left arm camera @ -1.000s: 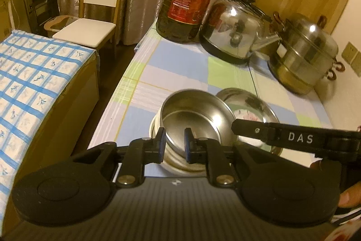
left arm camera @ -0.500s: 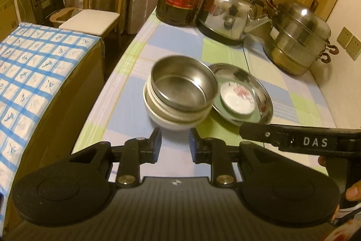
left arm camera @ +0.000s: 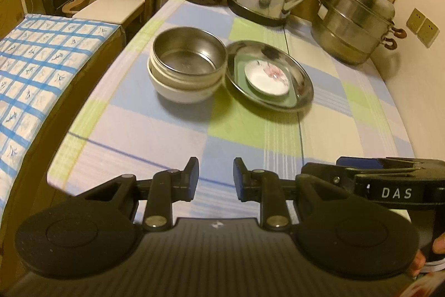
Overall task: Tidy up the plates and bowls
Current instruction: 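Move both grippers back toward the bowl stack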
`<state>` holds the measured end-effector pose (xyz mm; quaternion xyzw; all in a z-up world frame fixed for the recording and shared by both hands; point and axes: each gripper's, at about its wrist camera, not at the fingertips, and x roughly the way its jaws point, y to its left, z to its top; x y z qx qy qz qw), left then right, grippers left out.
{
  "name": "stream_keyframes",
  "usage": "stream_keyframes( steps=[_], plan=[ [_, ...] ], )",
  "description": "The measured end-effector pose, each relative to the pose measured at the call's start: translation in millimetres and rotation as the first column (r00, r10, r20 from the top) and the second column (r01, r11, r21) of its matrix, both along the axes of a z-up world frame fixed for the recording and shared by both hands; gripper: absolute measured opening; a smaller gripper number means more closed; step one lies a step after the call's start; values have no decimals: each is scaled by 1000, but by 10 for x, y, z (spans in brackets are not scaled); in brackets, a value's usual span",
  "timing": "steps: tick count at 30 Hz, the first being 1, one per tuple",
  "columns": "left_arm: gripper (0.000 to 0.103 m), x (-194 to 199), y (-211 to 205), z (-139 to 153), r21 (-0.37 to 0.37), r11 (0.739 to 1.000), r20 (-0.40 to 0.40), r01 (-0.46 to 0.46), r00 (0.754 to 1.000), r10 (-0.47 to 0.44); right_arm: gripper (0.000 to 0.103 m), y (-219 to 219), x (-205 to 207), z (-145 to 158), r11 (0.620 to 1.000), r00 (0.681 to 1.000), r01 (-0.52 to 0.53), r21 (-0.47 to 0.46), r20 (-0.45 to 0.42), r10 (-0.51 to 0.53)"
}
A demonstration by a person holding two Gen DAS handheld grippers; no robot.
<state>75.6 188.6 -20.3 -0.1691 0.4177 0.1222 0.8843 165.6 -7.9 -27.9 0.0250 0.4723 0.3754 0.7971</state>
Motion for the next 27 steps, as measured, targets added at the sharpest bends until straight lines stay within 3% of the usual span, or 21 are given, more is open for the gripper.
stream_keyframes(
  steps=[13, 27],
  plan=[
    [23, -163, -464, -27, 12, 1000, -26, 4, 1000, -4, 75, -484, -208, -49, 1000, 1000, 4, -24, -16, -4],
    [23, -204, -719, -10, 22, 1000, -20, -4, 1000, 5, 75, -685, -268, -47, 999, 1000, -19, -27, -2, 19]
  ],
)
